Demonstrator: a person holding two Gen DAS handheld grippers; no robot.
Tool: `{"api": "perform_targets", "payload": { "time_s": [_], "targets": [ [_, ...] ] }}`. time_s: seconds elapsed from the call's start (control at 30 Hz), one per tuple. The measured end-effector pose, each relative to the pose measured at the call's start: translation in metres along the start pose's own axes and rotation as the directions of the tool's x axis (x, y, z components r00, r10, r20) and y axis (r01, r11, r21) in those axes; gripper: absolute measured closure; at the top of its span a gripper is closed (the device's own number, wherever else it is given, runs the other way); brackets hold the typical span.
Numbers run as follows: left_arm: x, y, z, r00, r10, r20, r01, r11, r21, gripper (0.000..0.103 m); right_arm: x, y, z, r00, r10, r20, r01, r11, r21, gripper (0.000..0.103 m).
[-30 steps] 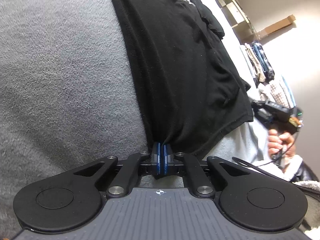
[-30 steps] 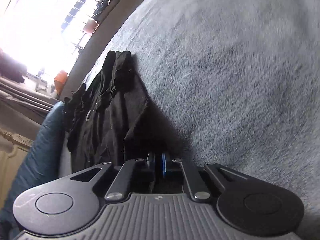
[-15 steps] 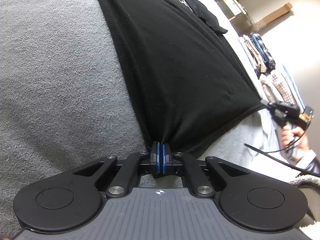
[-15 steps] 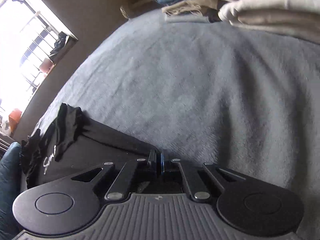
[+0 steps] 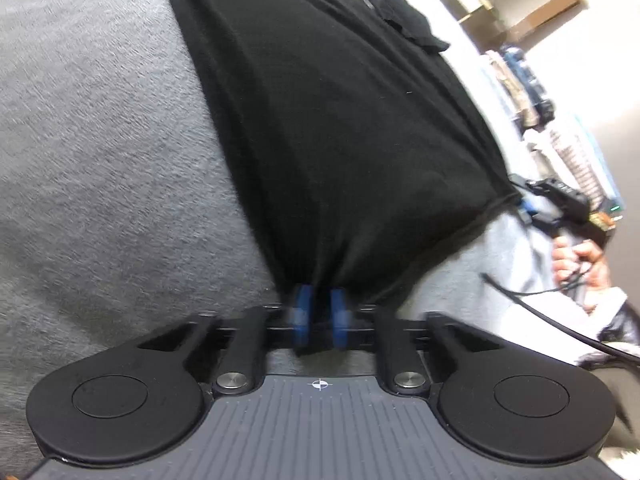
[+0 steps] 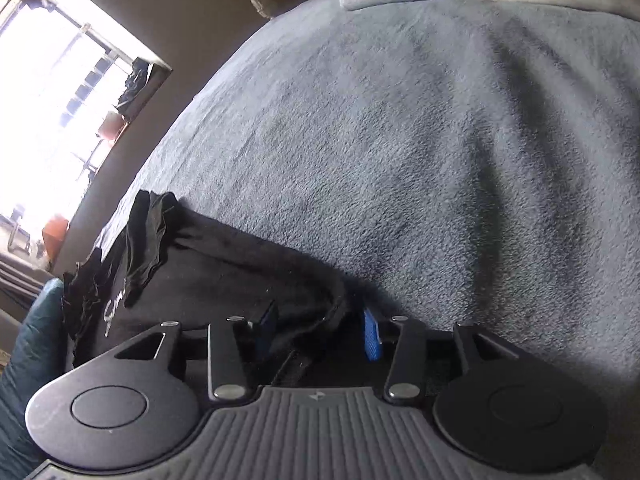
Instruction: Fold clothes
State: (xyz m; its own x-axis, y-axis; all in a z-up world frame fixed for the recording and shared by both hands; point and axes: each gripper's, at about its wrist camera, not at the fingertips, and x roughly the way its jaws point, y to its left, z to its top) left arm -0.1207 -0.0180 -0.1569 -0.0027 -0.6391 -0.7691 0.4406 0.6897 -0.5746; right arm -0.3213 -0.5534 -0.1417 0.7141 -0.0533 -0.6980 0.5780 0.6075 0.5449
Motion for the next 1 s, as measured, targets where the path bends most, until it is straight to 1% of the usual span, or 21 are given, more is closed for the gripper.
{"api": "perform_targets", "payload": {
  "time_s": [0.03, 0.07, 0.1, 0.13, 0.17, 0.23, 0.27, 0.3, 0.37, 0.43, 0.47, 0.53, 0.6, 0.67, 0.77, 0.8, 0.83, 0.87, 0.9, 0.97, 1.0],
  "targets": [
    [-0.003, 0.001, 0.001, 1.000, -0.004, -0.005, 0.004, 1.000, -0.019, 0.103, 0.002, 0.006, 0.000, 1.000, -0.018, -0.009, 0.017, 0.999, -0.040, 0.092],
    [-0.007, 0.002, 0.004, 1.000, -0.027, -0.010, 0.027, 0.999, -0.036, 0.103, 0.002, 0.012, 0.001, 0.999, -0.030, -0.017, 0.029, 0.998, -0.064, 0.097],
    [-0.015, 0.003, 0.007, 0.998, -0.070, -0.005, 0.069, 0.996, -0.058, 0.103, -0.001, 0.017, 0.003, 1.000, -0.029, -0.010, 0.028, 0.997, -0.076, 0.098],
    [-0.028, 0.006, 0.011, 0.990, -0.137, 0.016, 0.138, 0.986, -0.090, 0.103, -0.006, 0.023, 0.007, 1.000, -0.020, 0.007, 0.020, 0.996, -0.087, 0.099],
    [-0.043, 0.008, 0.015, 0.978, -0.206, 0.039, 0.209, 0.972, -0.111, 0.103, -0.016, 0.030, 0.012, 0.999, -0.001, 0.035, 0.004, 0.996, -0.094, 0.099],
    [-0.065, 0.007, 0.016, 0.966, -0.257, 0.032, 0.259, 0.961, -0.098, 0.103, -0.045, 0.045, 0.027, 0.992, 0.067, 0.110, -0.055, 0.993, -0.101, 0.099],
    [-0.075, 0.007, 0.016, 0.961, -0.275, 0.024, 0.276, 0.957, -0.087, 0.103, -0.056, 0.052, 0.034, 0.988, 0.081, 0.130, -0.066, 0.991, -0.118, 0.099],
    [-0.079, 0.009, 0.013, 0.961, -0.276, -0.001, 0.274, 0.957, -0.097, 0.103, -0.063, 0.059, 0.040, 0.988, 0.075, 0.133, -0.056, 0.988, -0.146, 0.099],
    [-0.068, 0.020, 0.004, 0.966, -0.244, -0.089, 0.228, 0.960, -0.159, 0.103, -0.058, 0.063, 0.046, 0.997, 0.011, 0.078, 0.004, 0.983, -0.182, 0.099],
    [-0.056, 0.029, -0.006, 0.965, -0.213, -0.153, 0.180, 0.963, -0.202, 0.103, -0.051, 0.057, 0.049, 0.999, -0.040, 0.037, 0.045, 0.986, -0.164, 0.099],
    [-0.053, 0.032, -0.010, 0.965, -0.208, -0.159, 0.172, 0.962, -0.213, 0.103, -0.048, 0.053, 0.050, 0.998, -0.059, 0.021, 0.061, 0.987, -0.146, 0.099],
    [-0.049, 0.037, -0.017, 0.967, -0.199, -0.160, 0.161, 0.961, -0.225, 0.103, -0.048, 0.049, 0.051, 0.998, -0.063, 0.025, 0.066, 0.990, -0.121, 0.099],
    [-0.048, 0.038, -0.024, 0.972, -0.176, -0.158, 0.141, 0.968, -0.209, 0.103, -0.045, 0.044, 0.049, 0.998, -0.070, 0.003, 0.070, 0.991, -0.112, 0.099],
    [-0.045, 0.035, -0.022, 0.975, -0.146, -0.166, 0.118, 0.979, -0.165, 0.103, -0.039, 0.039, 0.045, 0.996, -0.082, -0.030, 0.078, 0.991, -0.106, 0.099],
    [-0.047, 0.030, -0.022, 0.979, -0.113, -0.171, 0.102, 0.992, -0.072, 0.103, -0.029, 0.030, 0.038, 0.987, -0.158, -0.035, 0.154, 0.982, -0.110, 0.096],
    [-0.048, 0.027, -0.022, 0.981, -0.106, -0.164, 0.099, 0.994, -0.048, 0.103, -0.027, 0.026, 0.038, 0.981, -0.193, -0.027, 0.189, 0.976, -0.110, 0.086],
    [-0.047, 0.023, -0.018, 0.984, -0.099, -0.149, 0.096, 0.995, -0.027, 0.103, -0.027, 0.021, 0.037, 0.974, -0.226, -0.009, 0.224, 0.970, -0.097, 0.066],
    [-0.044, 0.020, -0.016, 0.987, -0.094, -0.128, 0.093, 0.996, -0.014, 0.103, -0.028, 0.016, 0.036, 0.966, -0.259, 0.014, 0.259, 0.963, -0.076, 0.056],
    [-0.042, 0.019, -0.015, 0.989, -0.098, -0.111, 0.098, 0.995, -0.009, 0.103, -0.031, 0.010, 0.035, 0.963, -0.268, 0.031, 0.269, 0.962, -0.052, 0.052],
    [-0.040, 0.017, -0.012, 0.990, -0.116, -0.081, 0.115, 0.993, -0.021, 0.100, -0.036, 0.000, 0.032, 0.971, -0.234, 0.052, 0.234, 0.972, -0.005, 0.052],
    [-0.037, 0.016, -0.011, 0.990, -0.121, -0.067, 0.120, 0.992, -0.027, 0.094, -0.038, -0.003, 0.031, 0.976, -0.209, 0.055, 0.209, 0.978, 0.009, 0.052]
  ]
}}
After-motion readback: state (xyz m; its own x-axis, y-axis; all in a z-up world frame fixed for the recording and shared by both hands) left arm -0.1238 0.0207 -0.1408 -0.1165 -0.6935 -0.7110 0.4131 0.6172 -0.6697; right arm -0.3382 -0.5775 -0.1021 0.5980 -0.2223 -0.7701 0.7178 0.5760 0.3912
